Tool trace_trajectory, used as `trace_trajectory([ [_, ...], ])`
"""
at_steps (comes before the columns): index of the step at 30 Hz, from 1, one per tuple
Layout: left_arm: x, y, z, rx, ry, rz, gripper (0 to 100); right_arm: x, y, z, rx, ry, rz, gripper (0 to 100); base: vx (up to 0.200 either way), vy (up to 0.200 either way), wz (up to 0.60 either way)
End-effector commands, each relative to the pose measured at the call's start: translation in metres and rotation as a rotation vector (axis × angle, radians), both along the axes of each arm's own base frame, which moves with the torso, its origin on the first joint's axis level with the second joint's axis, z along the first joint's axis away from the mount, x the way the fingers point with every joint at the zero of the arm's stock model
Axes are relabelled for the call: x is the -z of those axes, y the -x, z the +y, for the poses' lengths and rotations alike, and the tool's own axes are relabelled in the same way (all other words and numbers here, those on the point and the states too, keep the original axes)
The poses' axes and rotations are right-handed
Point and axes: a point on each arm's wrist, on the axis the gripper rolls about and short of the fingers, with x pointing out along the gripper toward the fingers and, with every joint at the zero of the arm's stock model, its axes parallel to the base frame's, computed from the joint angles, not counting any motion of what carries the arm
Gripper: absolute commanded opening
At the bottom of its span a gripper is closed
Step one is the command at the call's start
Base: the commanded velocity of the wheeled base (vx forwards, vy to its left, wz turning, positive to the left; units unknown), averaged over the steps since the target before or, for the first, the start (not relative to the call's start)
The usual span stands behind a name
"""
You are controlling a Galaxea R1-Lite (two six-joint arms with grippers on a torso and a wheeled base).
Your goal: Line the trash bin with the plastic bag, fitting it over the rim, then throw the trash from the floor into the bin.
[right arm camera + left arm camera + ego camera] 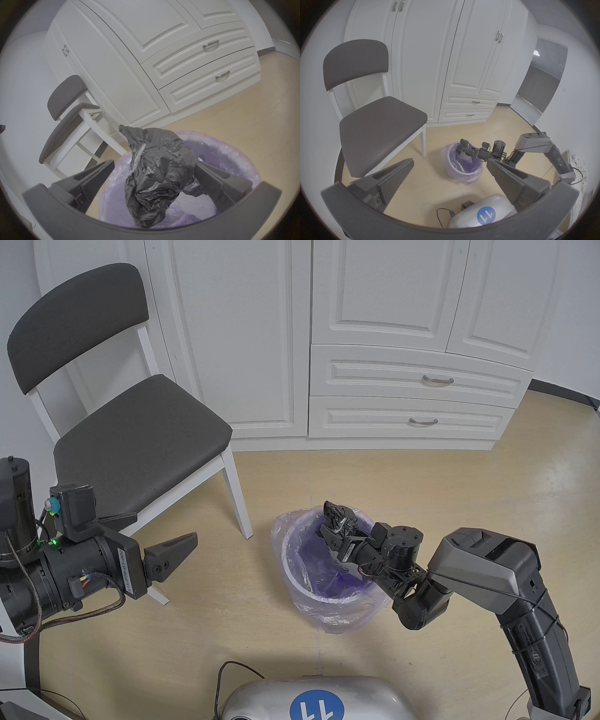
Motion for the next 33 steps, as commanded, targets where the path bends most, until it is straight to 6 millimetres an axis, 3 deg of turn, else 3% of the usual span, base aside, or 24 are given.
trace_trajectory([
  [1,-0.001,0.001,0.001,-0.001,0.005,-0.006,100,-0.033,0.011,-0.004,-0.011,0.038,-0.043,100,0.0,0.0,0.0],
  [4,-0.002,0.001,0.001,-0.002,0.006,-0.007,100,-0.046,0.028,-0.011,-0.048,0.135,-0.054,100,0.0,0.0,0.0],
  [6,-0.002,0.001,0.001,-0.002,0.005,-0.006,100,-0.044,0.036,-0.01,-0.07,0.174,-0.045,100,0.0,0.0,0.0],
  [10,-0.001,0.0,0.001,-0.002,0.002,-0.004,100,-0.025,0.042,-0.006,-0.095,0.246,-0.012,100,0.0,0.0,0.0],
  [11,0.0,0.0,0.001,-0.004,0.0,-0.002,100,0.0,0.042,-0.001,-0.111,0.289,0.012,100,0.0,0.0,0.0],
  [12,0.0,0.0,0.0,-0.002,0.0,-0.002,100,0.002,0.042,0.0,-0.112,0.289,0.012,100,0.0,0.0,0.0],
  [13,0.0,0.0,0.0,-0.002,0.0,-0.002,100,0.02,0.037,0.006,-0.112,0.294,0.019,100,0.0,0.0,0.0],
  [16,0.0,0.0,0.0,-0.001,0.0,0.0,100,0.032,0.032,0.01,-0.106,0.296,0.02,100,0.0,0.0,0.0],
  [23,-0.001,0.0,0.001,-0.004,0.002,-0.004,100,-0.008,0.031,0.0,-0.079,0.267,-0.03,100,0.0,0.0,0.0],
  [25,-0.001,0.0,0.001,-0.002,0.003,-0.003,100,-0.028,0.037,-0.005,-0.074,0.264,-0.043,100,0.0,0.0,0.0],
  [33,0.004,-0.001,-0.002,0.006,-0.012,0.015,100,-0.07,0.055,-0.017,-0.068,0.305,-0.089,100,0.0,0.0,0.0],
])
